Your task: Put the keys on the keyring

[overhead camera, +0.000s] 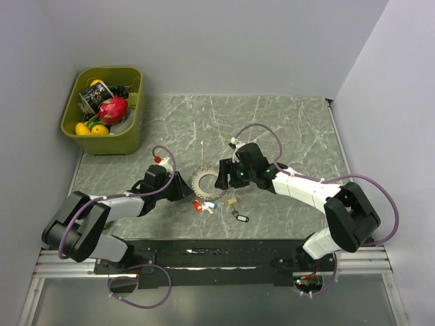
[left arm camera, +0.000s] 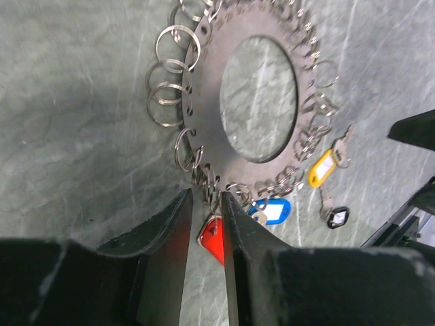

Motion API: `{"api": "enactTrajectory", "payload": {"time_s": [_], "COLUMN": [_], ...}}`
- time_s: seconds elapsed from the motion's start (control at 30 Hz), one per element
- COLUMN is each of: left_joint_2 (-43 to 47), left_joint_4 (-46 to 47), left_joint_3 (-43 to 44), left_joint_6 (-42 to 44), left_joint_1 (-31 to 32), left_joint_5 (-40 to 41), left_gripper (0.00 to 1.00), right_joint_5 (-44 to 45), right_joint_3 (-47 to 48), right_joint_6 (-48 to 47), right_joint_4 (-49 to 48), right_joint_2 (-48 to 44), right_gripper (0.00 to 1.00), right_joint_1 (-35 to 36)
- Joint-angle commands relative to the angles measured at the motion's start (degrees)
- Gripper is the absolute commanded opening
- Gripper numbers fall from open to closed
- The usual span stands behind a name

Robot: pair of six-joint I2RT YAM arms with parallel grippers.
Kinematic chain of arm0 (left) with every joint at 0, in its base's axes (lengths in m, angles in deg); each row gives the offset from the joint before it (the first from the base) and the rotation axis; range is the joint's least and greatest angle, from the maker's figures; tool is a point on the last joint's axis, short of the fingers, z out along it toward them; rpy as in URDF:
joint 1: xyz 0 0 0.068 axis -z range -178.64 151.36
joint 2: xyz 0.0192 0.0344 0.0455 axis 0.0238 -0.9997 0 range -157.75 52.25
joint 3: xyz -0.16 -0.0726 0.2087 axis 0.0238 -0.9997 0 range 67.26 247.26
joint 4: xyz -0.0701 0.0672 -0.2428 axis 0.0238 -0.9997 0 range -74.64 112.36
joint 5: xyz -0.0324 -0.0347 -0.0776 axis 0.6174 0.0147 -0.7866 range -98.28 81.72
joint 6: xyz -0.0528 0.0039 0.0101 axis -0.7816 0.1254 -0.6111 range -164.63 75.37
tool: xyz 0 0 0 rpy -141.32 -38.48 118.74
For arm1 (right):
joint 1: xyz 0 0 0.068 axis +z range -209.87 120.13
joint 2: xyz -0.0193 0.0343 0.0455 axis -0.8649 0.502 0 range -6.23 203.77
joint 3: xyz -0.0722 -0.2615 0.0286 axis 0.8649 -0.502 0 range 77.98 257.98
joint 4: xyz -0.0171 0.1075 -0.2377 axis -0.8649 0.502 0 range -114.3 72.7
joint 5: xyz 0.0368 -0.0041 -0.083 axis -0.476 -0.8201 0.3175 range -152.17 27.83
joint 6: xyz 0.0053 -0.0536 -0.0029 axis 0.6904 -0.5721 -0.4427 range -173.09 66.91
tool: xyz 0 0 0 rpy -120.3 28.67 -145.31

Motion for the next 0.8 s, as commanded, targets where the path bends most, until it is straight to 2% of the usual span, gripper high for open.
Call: {"api": "enactTrajectory", "payload": {"time_s": [0.0,0.53,0.63,0.77], "left_joint_2": [-1.38,-3.66,-3.31,-3.84], "left_joint_4": [2.93,2.23,2.23,0.3], "left_joint_3": [0.83,2.68,2.85,4.78], "left_joint_6": [-0.33,0.47,-0.15,0.11], "left_joint_1": [1.14,1.49,1.49,1.49], "left_joint_5": [-0.51,2.39,3.44,4.06], "left_gripper": [0.3,0.26,0.23,0.11], "right_joint_5": [-0.86,-1.21,-1.38,-1.65], "right_joint_3": [2.07,2.51,2.95,4.09], "right_joint_6": [-0.8,-0.8,-0.88,-1.06], "right_joint_4": [-0.06,-0.15,-0.41,0.2], "right_joint_2": [-0.78,0.72,1.51,2.3], "right_gripper": [0.74,0.74,0.73,0.73], "right_joint_1": [0.32,0.58,0.85,1.64]}}
